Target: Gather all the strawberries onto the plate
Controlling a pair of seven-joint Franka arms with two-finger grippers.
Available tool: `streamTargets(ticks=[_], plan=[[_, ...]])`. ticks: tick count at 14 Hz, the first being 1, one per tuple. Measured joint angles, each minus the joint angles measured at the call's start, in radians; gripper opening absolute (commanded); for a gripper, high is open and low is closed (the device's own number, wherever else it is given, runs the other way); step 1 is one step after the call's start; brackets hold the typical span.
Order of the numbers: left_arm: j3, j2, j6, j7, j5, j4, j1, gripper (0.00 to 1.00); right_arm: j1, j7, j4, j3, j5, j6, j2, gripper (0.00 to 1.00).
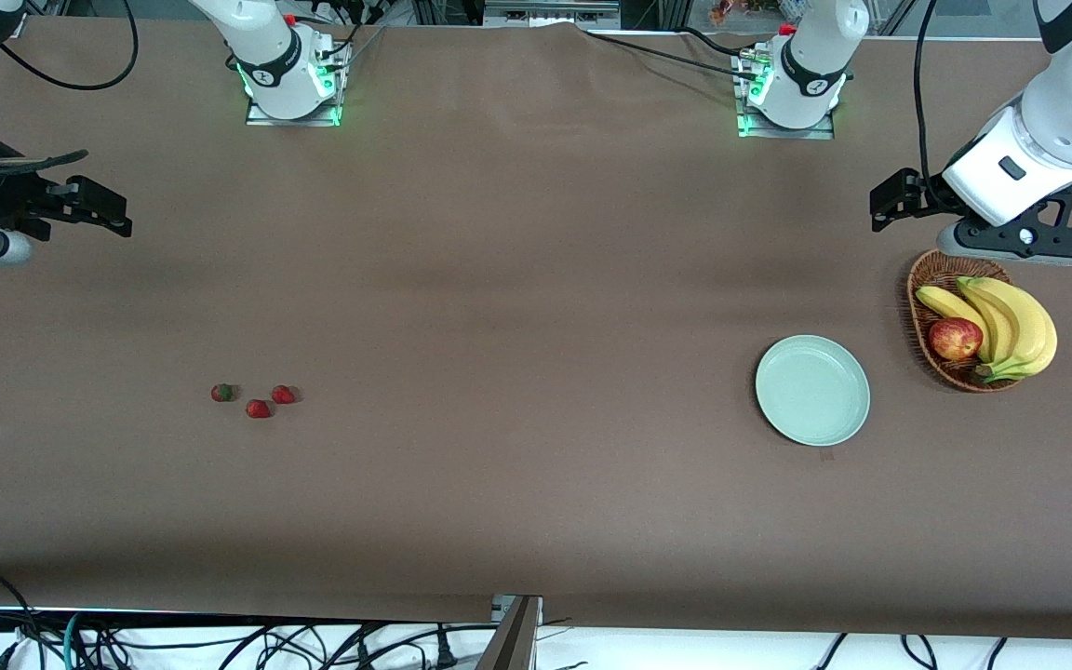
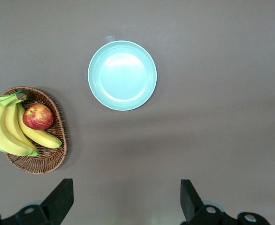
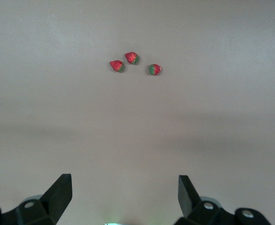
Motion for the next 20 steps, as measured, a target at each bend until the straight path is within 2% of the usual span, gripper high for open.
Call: streamTargets(ticks=[12,20], plan=[[0.000,0.001,0.000,0.000,0.000,0.000,0.000,1.00,-0.001,0.000,0.000,-0.001,0.000,0.003,0.001,1.00],[0.000,0.001,0.000,0.000,0.000,0.000,0.000,1.00,0.000,0.000,0.000,0.006,0.000,0.078,0.041,1.00]])
